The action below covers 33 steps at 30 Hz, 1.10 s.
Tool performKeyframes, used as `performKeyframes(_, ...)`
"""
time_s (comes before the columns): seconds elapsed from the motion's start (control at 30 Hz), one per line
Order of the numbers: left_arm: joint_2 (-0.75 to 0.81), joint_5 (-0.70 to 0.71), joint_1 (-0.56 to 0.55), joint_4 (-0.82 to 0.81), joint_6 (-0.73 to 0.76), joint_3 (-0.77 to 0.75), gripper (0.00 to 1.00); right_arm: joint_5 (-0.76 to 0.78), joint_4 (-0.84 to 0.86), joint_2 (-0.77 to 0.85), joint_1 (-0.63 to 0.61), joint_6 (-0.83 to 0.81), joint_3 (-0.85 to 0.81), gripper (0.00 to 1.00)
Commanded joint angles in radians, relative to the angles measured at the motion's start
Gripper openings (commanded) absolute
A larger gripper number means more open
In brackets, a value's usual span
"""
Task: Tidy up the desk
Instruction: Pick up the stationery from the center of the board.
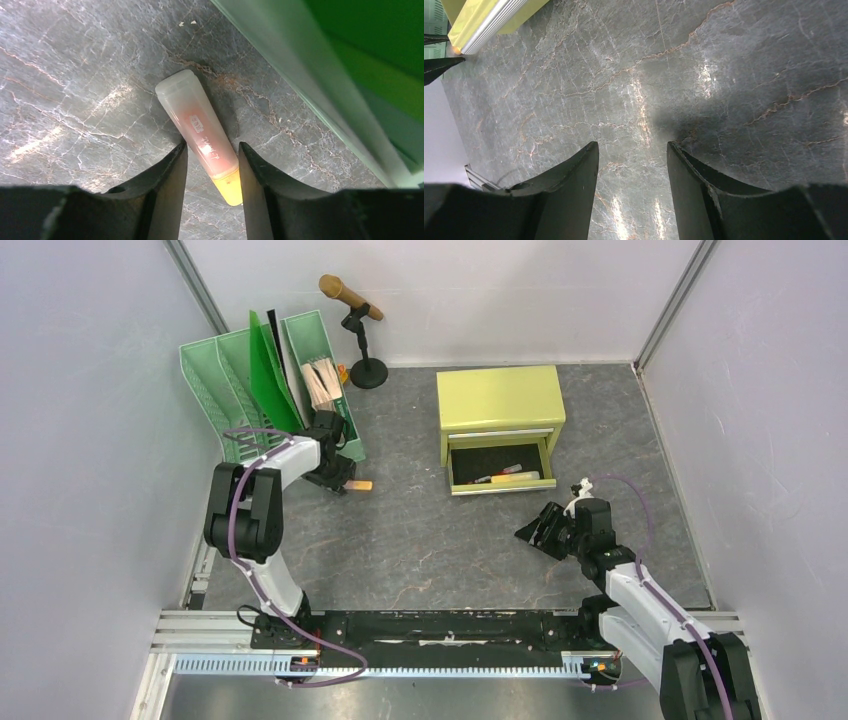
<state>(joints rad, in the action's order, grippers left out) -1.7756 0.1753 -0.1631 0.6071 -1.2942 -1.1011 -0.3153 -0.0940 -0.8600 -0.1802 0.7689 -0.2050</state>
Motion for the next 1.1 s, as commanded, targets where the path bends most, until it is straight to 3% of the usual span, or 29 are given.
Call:
performKeyframes(0.0,-0.061,-0.02,0.007,0.057,0.008,-0.013,0.46,-0.006,0.001,0.014,0.005,-0.015,0.0,0.58)
performKeyframes(0.27,0.021,-0.074,0.004,0.014,0.076,0.066,0.14,-0.041,-0.032,-0.008,0.007,-0.069,-0.038,0.6)
performKeyframes(0.37,0.076,-0.094,0.005,-0.009,0.102,0.113,0.03,-0.046,-0.069,-0.023,0.005,-0.117,-0.082,0.7)
performKeyframes(0.67,0.301,-0.221,0.005,-0.182,0.158,0.299,0.02,-0.02,-0.13,0.037,0.005,-0.181,-0.175,0.81)
performKeyframes(1.07,0.522,-0.508,0.002,-0.473,0.159,0.55,0.02,-0.149,-0.017,0.074,-0.005,-0.181,-0.184,0.79)
